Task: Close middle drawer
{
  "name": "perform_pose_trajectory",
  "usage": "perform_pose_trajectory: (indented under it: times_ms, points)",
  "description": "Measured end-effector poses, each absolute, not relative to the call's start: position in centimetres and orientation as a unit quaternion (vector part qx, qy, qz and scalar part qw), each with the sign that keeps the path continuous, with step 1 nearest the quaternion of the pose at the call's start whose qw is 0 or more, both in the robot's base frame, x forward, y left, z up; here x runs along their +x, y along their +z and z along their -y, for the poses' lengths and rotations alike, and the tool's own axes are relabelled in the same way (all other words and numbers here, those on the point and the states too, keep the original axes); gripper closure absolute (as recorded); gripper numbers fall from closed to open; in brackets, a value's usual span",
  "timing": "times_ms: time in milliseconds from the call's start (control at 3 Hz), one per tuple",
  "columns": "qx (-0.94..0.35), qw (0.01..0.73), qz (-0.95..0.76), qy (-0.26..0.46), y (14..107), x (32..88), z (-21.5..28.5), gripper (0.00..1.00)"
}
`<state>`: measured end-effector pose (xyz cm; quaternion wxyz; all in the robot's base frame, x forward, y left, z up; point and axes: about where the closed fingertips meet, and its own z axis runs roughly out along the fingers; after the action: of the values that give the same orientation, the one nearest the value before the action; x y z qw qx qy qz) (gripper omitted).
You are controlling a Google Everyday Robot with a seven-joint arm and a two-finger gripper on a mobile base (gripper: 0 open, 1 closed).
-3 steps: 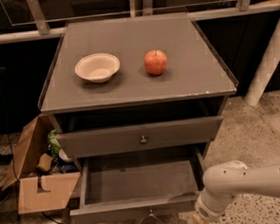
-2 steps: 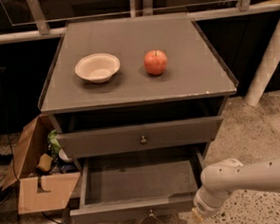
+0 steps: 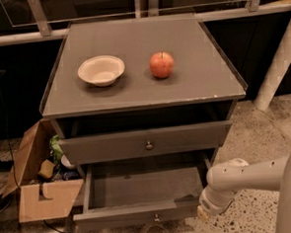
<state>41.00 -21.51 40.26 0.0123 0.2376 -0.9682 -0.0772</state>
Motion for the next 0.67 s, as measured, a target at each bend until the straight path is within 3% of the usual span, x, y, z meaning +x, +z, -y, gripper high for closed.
perform_pose_trajectory:
  times_ms: [667]
  points:
    - [0.234, -0.005, 0.97, -0.069, 40.0, 44.8, 20.9, 1.0]
